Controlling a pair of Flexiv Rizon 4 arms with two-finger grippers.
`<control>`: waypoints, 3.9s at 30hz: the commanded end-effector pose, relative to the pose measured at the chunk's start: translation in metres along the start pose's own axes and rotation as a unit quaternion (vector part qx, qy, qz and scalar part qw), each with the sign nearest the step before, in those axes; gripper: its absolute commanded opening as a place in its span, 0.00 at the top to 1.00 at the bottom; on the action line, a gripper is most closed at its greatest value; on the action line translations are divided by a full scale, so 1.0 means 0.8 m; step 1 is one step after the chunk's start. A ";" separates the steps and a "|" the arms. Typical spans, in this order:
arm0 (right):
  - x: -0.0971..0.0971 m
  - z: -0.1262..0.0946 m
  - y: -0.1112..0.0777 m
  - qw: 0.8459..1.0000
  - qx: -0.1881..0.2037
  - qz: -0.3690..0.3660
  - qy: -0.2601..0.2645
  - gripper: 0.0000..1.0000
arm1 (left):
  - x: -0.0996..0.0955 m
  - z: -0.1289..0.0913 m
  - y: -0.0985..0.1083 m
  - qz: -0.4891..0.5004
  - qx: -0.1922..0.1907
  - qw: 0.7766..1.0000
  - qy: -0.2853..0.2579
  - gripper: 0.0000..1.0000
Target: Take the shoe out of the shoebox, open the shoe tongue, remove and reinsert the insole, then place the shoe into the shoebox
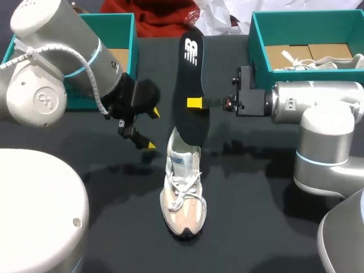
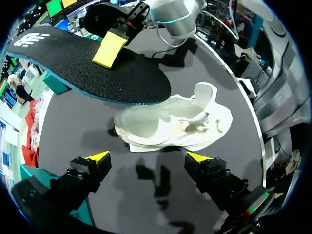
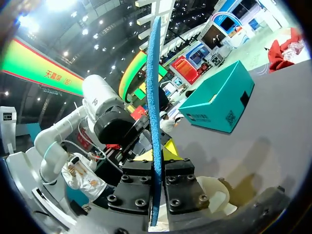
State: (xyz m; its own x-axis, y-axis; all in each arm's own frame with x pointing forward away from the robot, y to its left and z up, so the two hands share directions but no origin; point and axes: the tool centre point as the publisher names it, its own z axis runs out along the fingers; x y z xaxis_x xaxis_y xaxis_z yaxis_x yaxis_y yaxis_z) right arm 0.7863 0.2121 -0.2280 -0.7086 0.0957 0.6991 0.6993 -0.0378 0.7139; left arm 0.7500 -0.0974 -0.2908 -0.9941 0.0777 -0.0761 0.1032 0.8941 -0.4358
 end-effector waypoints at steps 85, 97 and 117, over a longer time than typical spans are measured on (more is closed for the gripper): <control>-0.041 0.033 -0.018 0.983 -0.068 -0.171 0.006 1.00 | 0.005 0.084 0.016 -0.001 0.013 1.000 0.025 0.00; -0.045 0.029 -0.030 0.976 -0.052 -0.211 -0.008 1.00 | 0.005 0.084 0.016 -0.001 0.013 1.000 0.025 0.00; -0.046 0.026 -0.057 0.986 -0.050 -0.160 -0.005 1.00 | 0.005 0.084 0.016 -0.001 0.013 1.000 0.025 0.00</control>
State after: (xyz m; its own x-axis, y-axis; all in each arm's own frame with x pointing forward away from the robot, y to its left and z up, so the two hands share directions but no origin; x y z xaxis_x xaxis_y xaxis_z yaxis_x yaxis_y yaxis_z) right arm 0.7832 0.2294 -0.2865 -0.8924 0.1311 0.4317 0.4192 -0.1125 0.9009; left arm 0.7501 -0.1150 -0.3564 -0.9947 0.0986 -0.0290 0.1009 0.8823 -0.4597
